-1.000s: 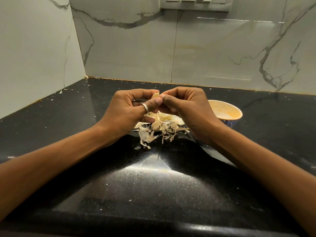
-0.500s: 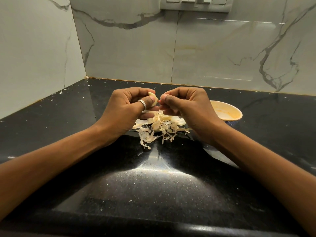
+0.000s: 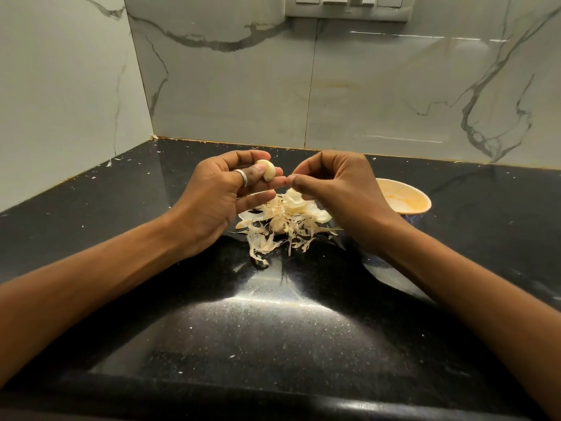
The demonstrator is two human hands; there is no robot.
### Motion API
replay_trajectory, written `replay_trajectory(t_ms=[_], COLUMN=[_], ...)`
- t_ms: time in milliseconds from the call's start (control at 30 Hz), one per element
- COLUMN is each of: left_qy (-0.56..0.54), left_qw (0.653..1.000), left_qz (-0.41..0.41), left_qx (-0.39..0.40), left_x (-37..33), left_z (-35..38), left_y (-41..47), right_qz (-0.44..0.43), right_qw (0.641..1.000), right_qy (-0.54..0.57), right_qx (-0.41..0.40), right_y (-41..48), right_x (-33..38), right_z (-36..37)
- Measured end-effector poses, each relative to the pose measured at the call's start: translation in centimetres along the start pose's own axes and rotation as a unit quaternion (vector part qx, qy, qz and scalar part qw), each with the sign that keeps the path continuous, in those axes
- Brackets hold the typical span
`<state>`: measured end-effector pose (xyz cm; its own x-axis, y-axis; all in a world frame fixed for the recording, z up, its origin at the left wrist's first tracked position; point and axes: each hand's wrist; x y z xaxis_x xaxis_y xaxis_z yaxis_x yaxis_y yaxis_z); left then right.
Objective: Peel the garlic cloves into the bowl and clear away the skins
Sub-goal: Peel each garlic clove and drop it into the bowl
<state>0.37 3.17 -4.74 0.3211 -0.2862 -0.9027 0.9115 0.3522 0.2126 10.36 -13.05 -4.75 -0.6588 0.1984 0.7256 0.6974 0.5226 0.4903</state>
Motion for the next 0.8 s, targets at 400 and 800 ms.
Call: replay_trajectory(t_ms=[400, 800], left_qy=[-0.067, -0.075], left_qw=[0.996, 0.996], left_qz=[-0.050, -0.055], left_qx=[0.009, -0.010], left_x=[-0.06, -0.13], left_z=[0.11, 0.45], left_y=[0.16, -0.08], right_qz=[-0.157, -0.176], right_qw=[0.979, 0.972], right_qy=[-0.118, -0.141], right_qx=[-0.056, -0.070], right_y=[-0.47, -0.46], right_x=[0.31, 0.31], right_z=[0.73, 0.82])
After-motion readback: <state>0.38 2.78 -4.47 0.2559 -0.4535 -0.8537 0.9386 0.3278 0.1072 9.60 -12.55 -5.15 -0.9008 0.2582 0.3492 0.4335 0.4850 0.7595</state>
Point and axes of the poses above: each hand's wrist, its own y-axis towards the middle knuckle, its own z-axis out of the palm, x = y × z, and after that the axes turned 8 degrees about -y, right-handed
